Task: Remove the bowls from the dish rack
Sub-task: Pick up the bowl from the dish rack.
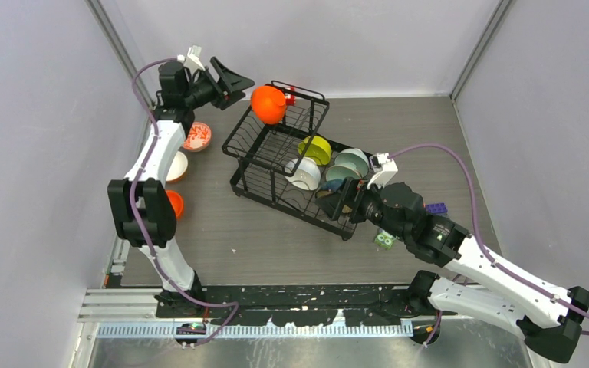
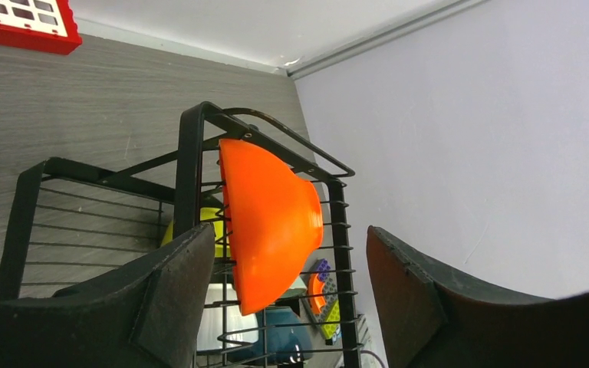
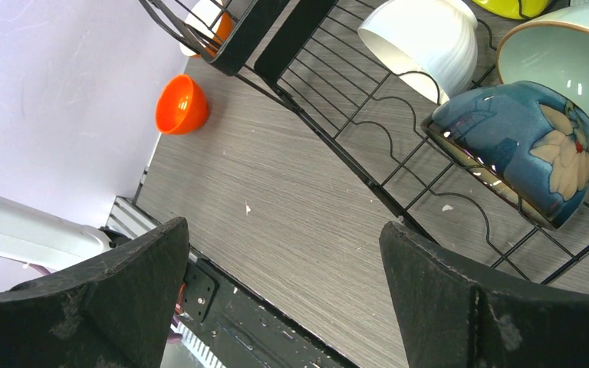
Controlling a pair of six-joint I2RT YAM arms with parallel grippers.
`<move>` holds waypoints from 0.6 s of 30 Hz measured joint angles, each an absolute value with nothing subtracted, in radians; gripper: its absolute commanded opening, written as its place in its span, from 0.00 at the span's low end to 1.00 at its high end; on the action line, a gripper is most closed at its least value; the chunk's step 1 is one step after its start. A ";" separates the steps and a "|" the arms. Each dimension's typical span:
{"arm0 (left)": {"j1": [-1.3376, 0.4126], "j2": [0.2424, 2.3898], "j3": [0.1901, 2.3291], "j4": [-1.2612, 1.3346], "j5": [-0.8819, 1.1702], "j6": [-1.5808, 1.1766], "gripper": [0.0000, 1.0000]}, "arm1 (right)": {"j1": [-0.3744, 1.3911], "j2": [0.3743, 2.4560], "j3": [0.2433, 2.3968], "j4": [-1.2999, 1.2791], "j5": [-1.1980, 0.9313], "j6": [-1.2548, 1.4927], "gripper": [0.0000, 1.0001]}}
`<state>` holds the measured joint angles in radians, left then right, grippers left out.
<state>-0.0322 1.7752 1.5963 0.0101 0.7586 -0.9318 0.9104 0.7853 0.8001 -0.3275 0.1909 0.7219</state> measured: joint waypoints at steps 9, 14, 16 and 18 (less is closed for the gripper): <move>-0.048 1.806 1.649 -0.020 0.770 -0.923 0.70 | 0.910 0.785 0.798 -0.322 0.192 0.722 0.97; -0.061 1.810 1.668 -0.078 0.767 -0.884 0.69 | 0.910 0.778 0.791 -0.323 0.197 0.722 0.97; -0.065 1.811 1.669 -0.093 0.764 -0.875 0.69 | 0.910 0.778 0.791 -0.323 0.197 0.722 0.97; -0.068 1.812 1.668 -0.108 0.763 -0.868 0.69 | 0.910 0.778 0.791 -0.322 0.198 0.722 0.97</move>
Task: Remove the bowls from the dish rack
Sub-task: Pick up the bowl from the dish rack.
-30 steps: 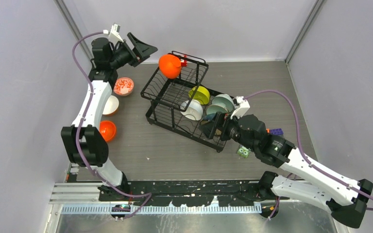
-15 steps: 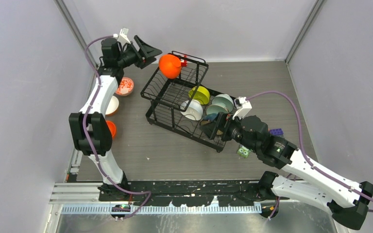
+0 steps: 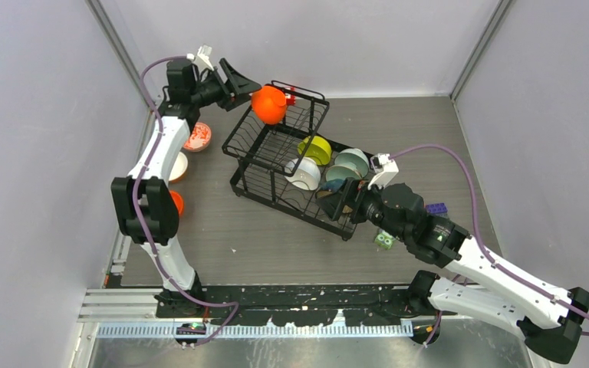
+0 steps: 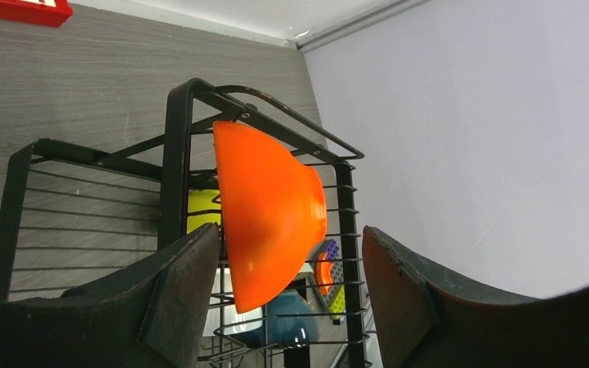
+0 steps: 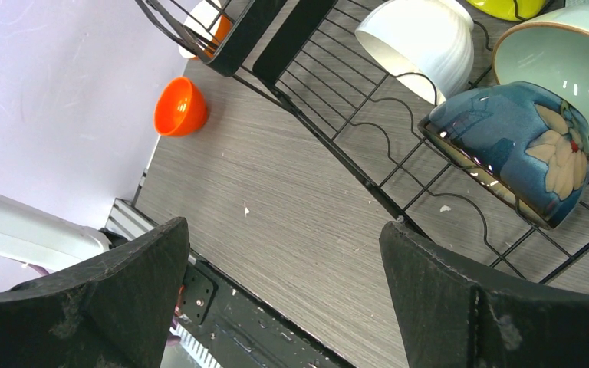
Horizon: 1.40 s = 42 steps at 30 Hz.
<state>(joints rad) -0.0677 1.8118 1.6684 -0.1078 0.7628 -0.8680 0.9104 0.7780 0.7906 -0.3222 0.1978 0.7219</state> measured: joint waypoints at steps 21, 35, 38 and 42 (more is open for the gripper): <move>-0.090 1.817 1.667 -0.130 0.795 -0.863 0.58 | 0.910 0.748 0.769 -0.323 0.200 0.726 0.97; -0.098 1.861 1.647 -0.056 0.841 -0.929 0.43 | 0.910 0.731 0.768 -0.330 0.209 0.729 0.97; -0.099 1.866 1.639 -0.028 0.849 -0.945 0.38 | 0.910 0.731 0.768 -0.330 0.210 0.729 0.97; -0.102 1.874 1.631 0.002 0.865 -0.969 0.32 | 0.910 0.731 0.768 -0.330 0.215 0.729 0.97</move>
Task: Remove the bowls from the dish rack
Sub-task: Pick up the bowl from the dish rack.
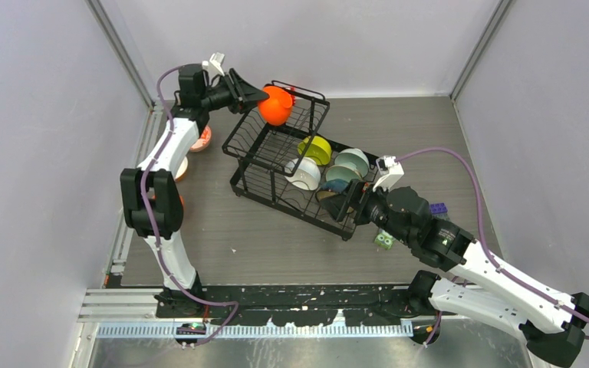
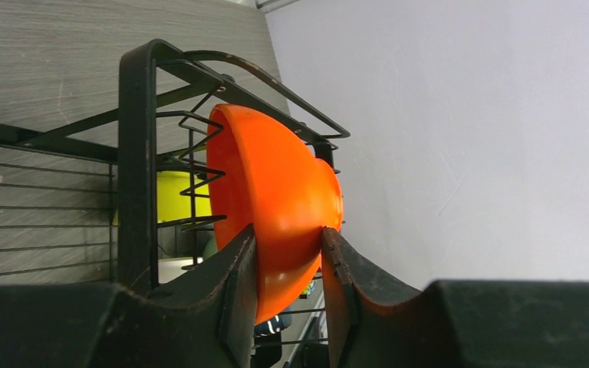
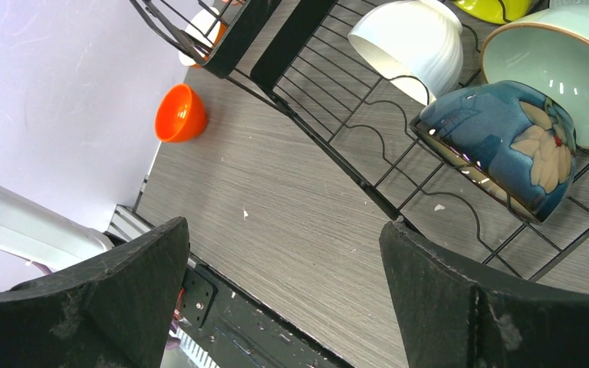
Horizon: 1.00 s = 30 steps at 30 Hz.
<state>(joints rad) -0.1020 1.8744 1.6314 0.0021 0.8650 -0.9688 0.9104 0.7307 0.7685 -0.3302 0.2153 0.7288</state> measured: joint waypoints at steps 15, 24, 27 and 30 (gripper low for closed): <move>-0.124 1.877 1.606 0.151 0.919 -1.053 0.09 | 0.910 0.731 0.768 -0.331 0.223 0.728 0.97; -0.131 1.877 1.560 0.270 0.935 -1.141 0.00 | 0.910 0.730 0.768 -0.334 0.224 0.728 0.97; -0.138 1.877 1.549 0.312 0.944 -1.182 0.00 | 0.910 0.727 0.768 -0.339 0.225 0.728 0.97; -0.147 1.880 1.547 0.350 0.951 -1.226 0.00 | 0.910 0.720 0.768 -0.343 0.226 0.728 0.97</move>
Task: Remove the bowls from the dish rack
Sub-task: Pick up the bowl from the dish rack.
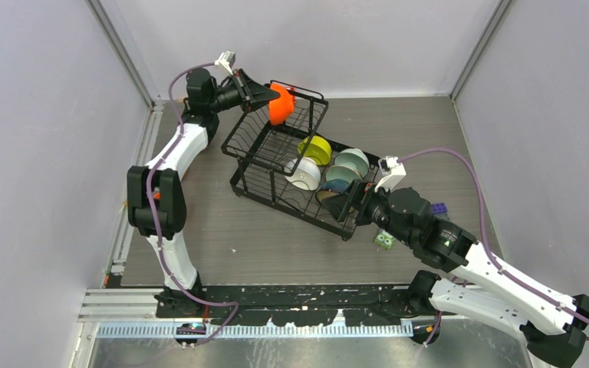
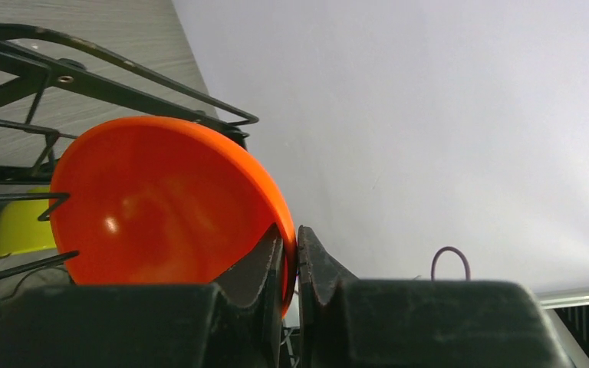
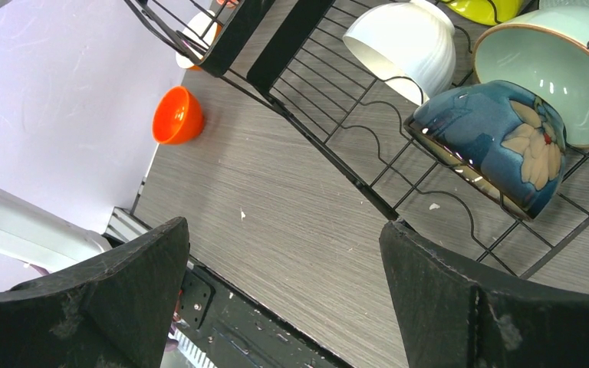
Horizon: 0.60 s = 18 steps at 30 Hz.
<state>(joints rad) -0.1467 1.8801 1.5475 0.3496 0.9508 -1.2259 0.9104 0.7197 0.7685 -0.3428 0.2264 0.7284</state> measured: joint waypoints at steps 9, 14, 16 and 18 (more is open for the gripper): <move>-0.153 1.881 1.547 0.476 0.961 -1.337 0.00 | 0.910 0.702 0.768 -0.358 0.231 0.728 0.97; -0.159 1.882 1.531 0.592 0.964 -1.433 0.00 | 0.910 0.700 0.768 -0.364 0.231 0.728 0.97; -0.163 1.886 1.531 0.641 0.964 -1.472 0.00 | 0.910 0.700 0.768 -0.366 0.231 0.728 0.97; -0.169 1.891 1.531 0.683 0.964 -1.508 0.00 | 0.910 0.699 0.768 -0.368 0.231 0.728 0.97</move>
<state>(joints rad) -0.1692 1.8908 1.5311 0.6830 0.9642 -1.5082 0.9104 0.6987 0.7685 -0.3679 0.2306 0.7284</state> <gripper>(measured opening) 0.090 0.974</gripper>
